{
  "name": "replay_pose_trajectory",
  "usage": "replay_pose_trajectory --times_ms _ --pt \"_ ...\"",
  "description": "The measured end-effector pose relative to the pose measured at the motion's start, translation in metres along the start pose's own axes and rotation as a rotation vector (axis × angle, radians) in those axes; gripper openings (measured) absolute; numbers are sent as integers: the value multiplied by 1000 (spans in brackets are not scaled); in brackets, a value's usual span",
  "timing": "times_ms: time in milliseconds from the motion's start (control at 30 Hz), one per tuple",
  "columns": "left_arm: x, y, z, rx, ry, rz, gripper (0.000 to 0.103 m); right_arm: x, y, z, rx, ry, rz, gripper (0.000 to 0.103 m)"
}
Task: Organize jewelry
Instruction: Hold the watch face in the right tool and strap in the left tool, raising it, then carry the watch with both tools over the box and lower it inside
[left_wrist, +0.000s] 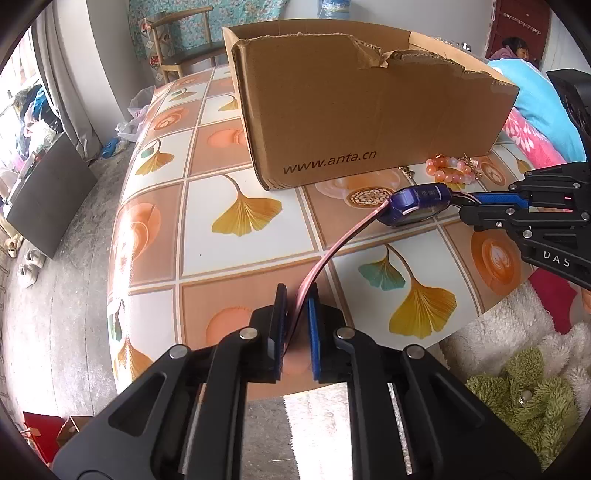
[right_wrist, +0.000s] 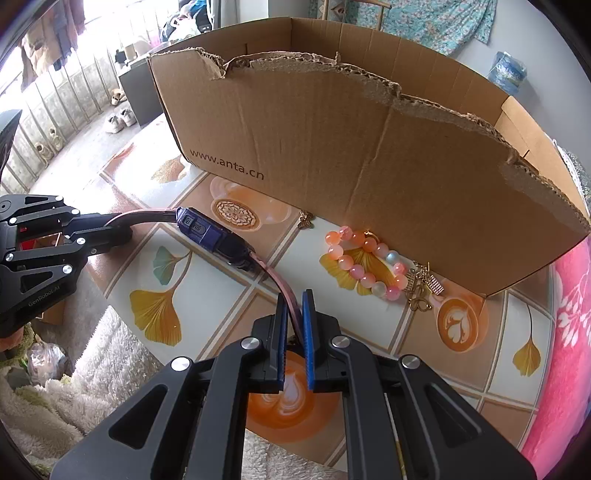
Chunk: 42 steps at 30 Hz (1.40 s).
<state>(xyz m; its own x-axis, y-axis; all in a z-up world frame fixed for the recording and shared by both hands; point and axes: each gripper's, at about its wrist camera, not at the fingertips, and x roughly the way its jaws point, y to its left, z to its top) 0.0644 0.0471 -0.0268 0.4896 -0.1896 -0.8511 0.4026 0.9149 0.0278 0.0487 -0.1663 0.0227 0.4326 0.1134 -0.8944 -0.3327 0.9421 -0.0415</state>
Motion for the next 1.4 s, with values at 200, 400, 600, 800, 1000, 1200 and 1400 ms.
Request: replay_pose_trajectory --times_ms 200,400,600,800,1000,1200,1400 --pt "-1 -3 0 1 -5 3 5 -1 0 0 12 -3 -2 8" --pt "-4 -3 0 -8 -25 3 3 -1 0 -1 18 -9 -1 8" --pt "-12 -6 1 2 -59 9 2 -5 1 0 27 -25 -2 8" --pt "-20 -6 4 -12 -91 7 2 -11 -4 2 45 -38 -2 8" --pt "-27 -7 7 -20 -117 15 2 -19 -5 4 47 -67 -4 7" --pt "-43 -9 9 -33 -161 27 2 -33 -3 6 36 -108 -18 6" --pt "-68 -14 12 -22 -207 55 2 -60 4 7 -6 -169 -45 5"
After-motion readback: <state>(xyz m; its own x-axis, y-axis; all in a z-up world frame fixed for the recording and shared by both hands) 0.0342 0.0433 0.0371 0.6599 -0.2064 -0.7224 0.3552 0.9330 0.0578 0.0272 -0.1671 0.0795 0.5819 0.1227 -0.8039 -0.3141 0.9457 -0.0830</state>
